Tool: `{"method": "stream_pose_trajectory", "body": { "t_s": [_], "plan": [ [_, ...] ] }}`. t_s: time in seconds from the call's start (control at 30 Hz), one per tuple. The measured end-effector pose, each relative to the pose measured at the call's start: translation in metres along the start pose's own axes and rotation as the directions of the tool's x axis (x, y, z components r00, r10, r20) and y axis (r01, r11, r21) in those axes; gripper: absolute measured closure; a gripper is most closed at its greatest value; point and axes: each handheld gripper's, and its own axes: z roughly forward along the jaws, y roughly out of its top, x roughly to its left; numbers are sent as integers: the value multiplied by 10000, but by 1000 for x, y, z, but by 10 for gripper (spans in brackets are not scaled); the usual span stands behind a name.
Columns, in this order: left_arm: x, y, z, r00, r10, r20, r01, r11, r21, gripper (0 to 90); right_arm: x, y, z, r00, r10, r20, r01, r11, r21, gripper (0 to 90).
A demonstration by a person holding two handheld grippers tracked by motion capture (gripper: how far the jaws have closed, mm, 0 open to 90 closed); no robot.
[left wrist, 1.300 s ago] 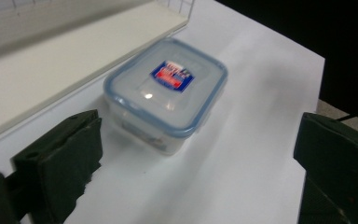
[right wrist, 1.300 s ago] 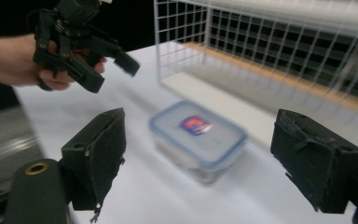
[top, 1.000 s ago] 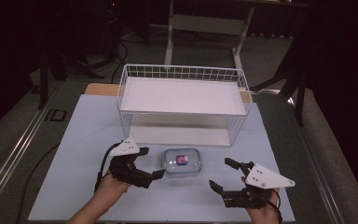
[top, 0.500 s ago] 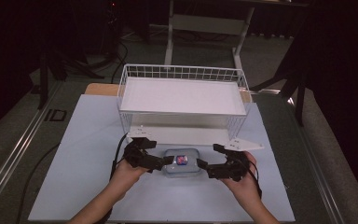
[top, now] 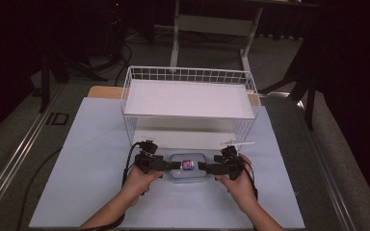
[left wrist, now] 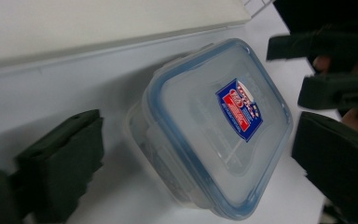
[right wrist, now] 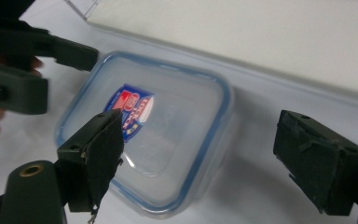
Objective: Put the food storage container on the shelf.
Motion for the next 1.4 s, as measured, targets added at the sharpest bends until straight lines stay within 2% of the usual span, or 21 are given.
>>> {"method": "stream_pose_trajectory", "body": {
  "t_s": [0.1, 0.13, 0.23, 0.3, 0.37, 0.43, 0.47, 0.5, 0.53, 0.57, 0.7, 0.73, 0.77, 0.83, 0.9, 1.03, 1.1, 1.2, 1.3, 1.37, 1.4],
  "plan": [
    [5, -2, 3, 9987, -481, 144, 478, 9987, 198, 72, -3, 0, 5, 9970, 551, -536, -532, 9979, 366, 160],
    [6, -3, 3, 9977, -647, 187, 643, 9976, 244, 111, -4, 0, 6, 9958, 683, -614, -654, 9967, 476, 163],
    [10, -5, 5, 9914, -1190, 542, 1171, 9924, 370, 162, -13, 0, 11, 9830, 1417, -1164, -1333, 9880, 776, 190],
    [11, -6, 5, 9894, -1284, 673, 1262, 9914, 359, 212, -20, -2, 14, 9688, 1939, -1545, -1799, 9786, 1000, 210],
    [13, -8, 6, 9869, -1408, 788, 1375, 9894, 464, 260, -25, -3, 16, 9574, 2361, -1664, -2190, 9689, 1150, 232],
    [14, -9, 8, 9833, -1579, 901, 1532, 9865, 572, 312, -28, -5, 17, 9493, 2595, -1775, -2381, 9621, 1332, 268],
    [14, -9, 8, 9833, -1579, 901, 1532, 9865, 572, 336, -28, -5, 17, 9493, 2595, -1775, -2381, 9621, 1332, 268],
    [15, -11, 9, 9807, -1684, 995, 1623, 9845, 665, 372, -30, -7, 18, 9418, 2772, -1903, -2512, 9563, 1497, 314],
    [16, -12, 10, 9785, -1728, 1127, 1657, 9837, 703, 371, -30, -8, 18, 9398, 2828, -1919, -2565, 9547, 1509, 351],
    [17, -13, 9, 9788, -1684, 1168, 1613, 9845, 682, 375, -31, -9, 18, 9326, 2948, -2082, -2657, 9512, 1567, 381],
    [18, -14, 6, 9780, -1612, 1322, 1539, 9860, 642, 446, -34, -13, 17, 9129, 3326, -2368, -3005, 9400, 1617, 411],
    [18, -14, 5, 9761, -1706, 1345, 1632, 9845, 645, 446, -34, -13, 17, 9129, 3326, -2368, -3005, 9400, 1617, 411],
    [18, -15, 5, 9770, -1666, 1331, 1591, 9851, 658, 459, -37, -14, 17, 9008, 3538, -2517, -3210, 9330, 1627, 428],
    [17, -16, 4, 9774, -1652, 1320, 1587, 9856, 583, 463, -36, -14, 16, 9024, 3540, -2455, -3216, 9327, 1630, 427],
    [15, -17, 3, 9801, -1540, 1256, 1480, 9874, 557, 474, -30, -13, 15, 9157, 3376, -2180, -3098, 9385, 1521, 425],
    [12, -19, 0, 9837, -1282, 1259, 1241, 9915, 397, 507, -28, -15, 10, 9241, 3125, -2199, -2852, 9471, 1474, 446],
    [9, -21, -2, 9866, -1118, 1189, 1088, 9936, 313, 513, -25, -16, 8, 9376, 2772, -2099, -2522, 9577, 1383, 446],
    [6, -23, -4, 9892, -935, 1131, 918, 9956, 206, 520, -22, -17, 6, 9437, 2577, -2072, -2346, 9634, 1298, 451],
    [1, -26, -5, 9926, -624, 1045, 626, 9980, 12, 532, -22, -21, 2, 9409, 2531, -2249, -2315, 9656, 1182, 479],
    [-3, -29, -7, 9955, -402, 855, 415, 9990, -134, 534, -20, -23, 0, 9495, 2275, -2161, -2091, 9722, 1050, 479],
    [-3, -29, -7, 9955, -402, 855, 415, 9990, -134, 534, -20, -23, 0, 9495, 2275, -2161, -2091, 9722, 1050, 479]
  ]
}}
